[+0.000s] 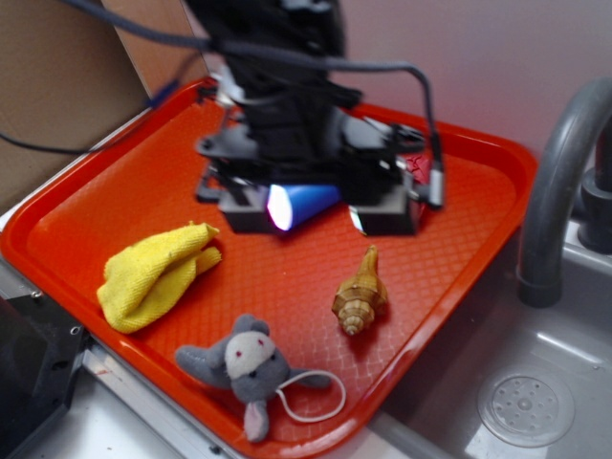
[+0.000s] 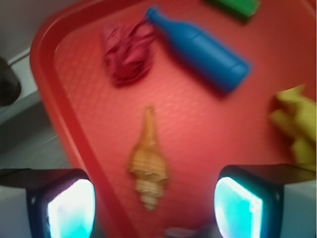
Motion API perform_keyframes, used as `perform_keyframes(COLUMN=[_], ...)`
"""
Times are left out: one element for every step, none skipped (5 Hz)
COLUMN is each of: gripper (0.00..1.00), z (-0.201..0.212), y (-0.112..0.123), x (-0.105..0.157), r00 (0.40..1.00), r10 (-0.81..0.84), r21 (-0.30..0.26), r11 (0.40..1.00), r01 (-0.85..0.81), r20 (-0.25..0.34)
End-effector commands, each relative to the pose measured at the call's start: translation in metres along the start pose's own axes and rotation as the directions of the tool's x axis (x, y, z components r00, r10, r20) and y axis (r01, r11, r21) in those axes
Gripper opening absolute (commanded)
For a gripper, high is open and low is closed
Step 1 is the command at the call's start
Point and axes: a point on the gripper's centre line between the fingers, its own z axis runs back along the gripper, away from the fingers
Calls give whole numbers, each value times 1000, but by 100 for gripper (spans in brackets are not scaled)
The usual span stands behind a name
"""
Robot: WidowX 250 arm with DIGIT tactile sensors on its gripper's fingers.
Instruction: Grab the shell.
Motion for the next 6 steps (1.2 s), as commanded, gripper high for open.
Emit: perform_keyframes(gripper=[100,100,100,100,100,0], z=[-30,-37,-54,-69,-90,-78], y=[-9,3,2,4,-8,13], x=[4,8,2,-1,-4,0], r00=[1000,1000,999,998,998,996], r10=[-17,-11,-16,-1,-15,-73], r21=[-15,-16,-21,-43,-130,-102], r11=[1000,1000,1000,999,992,992], r01=[17,10,15,-2,6,68], r20=[-18,-13,-49,-68,-69,-48])
